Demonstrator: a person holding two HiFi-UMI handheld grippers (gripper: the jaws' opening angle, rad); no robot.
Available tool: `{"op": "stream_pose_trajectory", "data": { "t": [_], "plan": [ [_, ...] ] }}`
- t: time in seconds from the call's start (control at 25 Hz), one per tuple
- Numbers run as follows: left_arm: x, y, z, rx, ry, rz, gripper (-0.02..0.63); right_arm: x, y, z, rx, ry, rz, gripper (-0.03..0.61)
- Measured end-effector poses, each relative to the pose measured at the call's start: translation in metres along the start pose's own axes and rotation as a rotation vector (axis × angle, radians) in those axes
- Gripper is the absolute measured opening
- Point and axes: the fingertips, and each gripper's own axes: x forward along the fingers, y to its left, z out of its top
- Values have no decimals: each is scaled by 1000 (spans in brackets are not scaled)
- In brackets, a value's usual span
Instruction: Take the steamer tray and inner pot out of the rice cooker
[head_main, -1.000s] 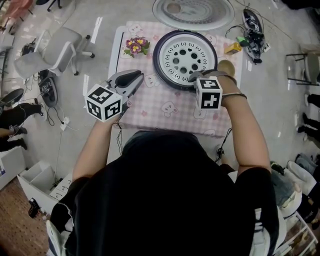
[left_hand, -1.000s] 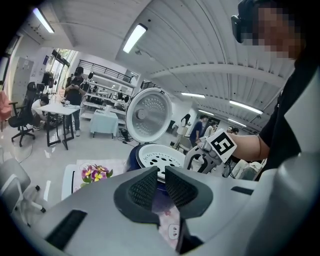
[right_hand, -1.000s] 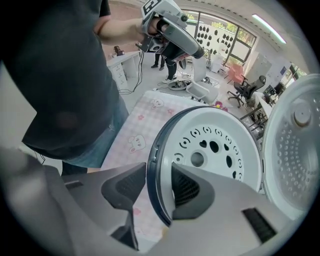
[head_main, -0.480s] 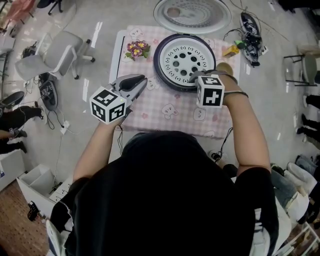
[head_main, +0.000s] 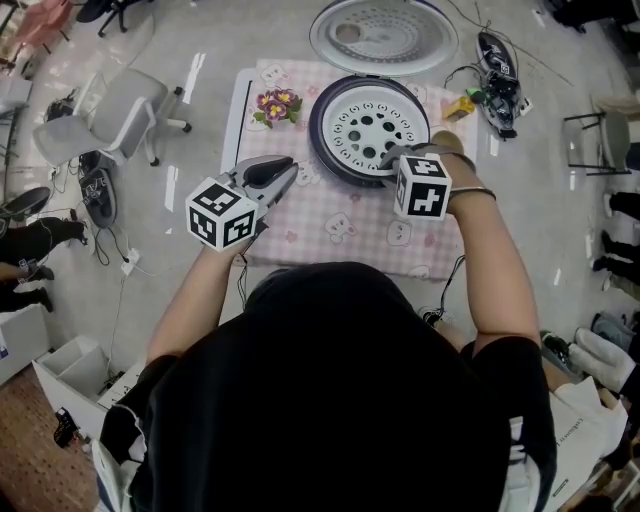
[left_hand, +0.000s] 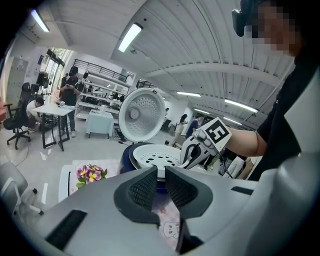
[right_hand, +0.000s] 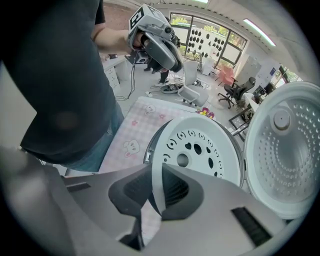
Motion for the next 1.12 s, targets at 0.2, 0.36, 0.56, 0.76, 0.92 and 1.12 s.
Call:
{"op": "stream_pose_trajectory", "data": {
  "t": [0.2, 0.36, 0.56, 0.76, 0.92, 1.12],
  "plan": [
    [-5, -1, 2, 11, 3, -7, 64, -2, 0, 3, -6, 2, -29, 34],
    [-8, -4, 2, 16, -2, -1, 64, -5, 5, 2, -6, -3, -48, 34],
    [-12, -9, 5, 27, 4, -20, 64, -17, 2, 3, 19, -2, -74, 34],
    [-19, -13, 5, 36, 0, -25, 64, -33, 0, 6, 27, -6, -126, 34],
    [-22, -19, 5, 49, -1, -40, 64, -53, 0, 4, 54, -4, -180, 35],
    [-21, -24, 5, 66, 8, -68, 64, -72, 5, -2, 95, 6, -230, 35]
  ]
}}
